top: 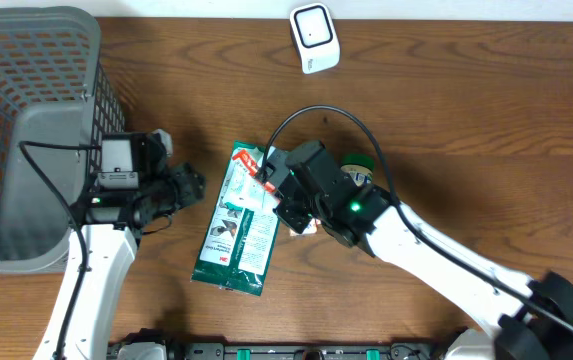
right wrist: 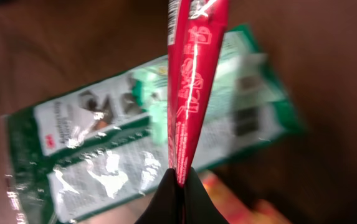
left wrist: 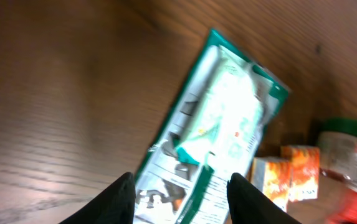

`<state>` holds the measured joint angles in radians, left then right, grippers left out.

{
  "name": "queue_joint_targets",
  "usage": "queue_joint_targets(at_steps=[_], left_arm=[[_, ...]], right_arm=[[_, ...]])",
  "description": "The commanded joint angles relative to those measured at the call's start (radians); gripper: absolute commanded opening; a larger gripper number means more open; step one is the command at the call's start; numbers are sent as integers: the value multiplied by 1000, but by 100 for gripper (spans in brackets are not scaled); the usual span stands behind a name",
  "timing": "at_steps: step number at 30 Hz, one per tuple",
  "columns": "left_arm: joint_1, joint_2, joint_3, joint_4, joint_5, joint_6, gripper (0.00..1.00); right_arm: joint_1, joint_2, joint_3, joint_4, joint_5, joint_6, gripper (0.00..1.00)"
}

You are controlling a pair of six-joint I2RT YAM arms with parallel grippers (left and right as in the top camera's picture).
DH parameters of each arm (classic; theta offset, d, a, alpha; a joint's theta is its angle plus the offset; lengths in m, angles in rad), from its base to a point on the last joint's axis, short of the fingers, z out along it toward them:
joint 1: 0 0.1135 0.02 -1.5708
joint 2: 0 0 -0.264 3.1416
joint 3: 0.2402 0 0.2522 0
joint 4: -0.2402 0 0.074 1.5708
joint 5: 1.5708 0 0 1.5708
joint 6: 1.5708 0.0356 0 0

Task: Scan the item barcode
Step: 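Carry the red sachet with the right gripper up to the scanner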

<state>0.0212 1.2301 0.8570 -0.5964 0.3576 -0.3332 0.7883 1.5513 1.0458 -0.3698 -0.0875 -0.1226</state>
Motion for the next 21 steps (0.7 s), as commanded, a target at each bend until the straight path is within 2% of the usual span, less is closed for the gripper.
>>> queue_joint_targets(at_steps=[1,7,9,15,21], left_arm=[[41,8,6,-12,-38,-2,52],[97,8,6,-17,-38,0,55],[108,10,6,-17,-39,0,57],[138,11,6,-40,-38,1,59],[138,11,6,-47,-38,3,73]], right_arm=[[49,-32,51,-64,315,-82,1],[143,-29,72,-103,664,-182,1],[167,-27,72,-105,718,-200,1],[240,-27,72,-153,610,-181,1],[226,-27,109,-243,538,-91,1]])
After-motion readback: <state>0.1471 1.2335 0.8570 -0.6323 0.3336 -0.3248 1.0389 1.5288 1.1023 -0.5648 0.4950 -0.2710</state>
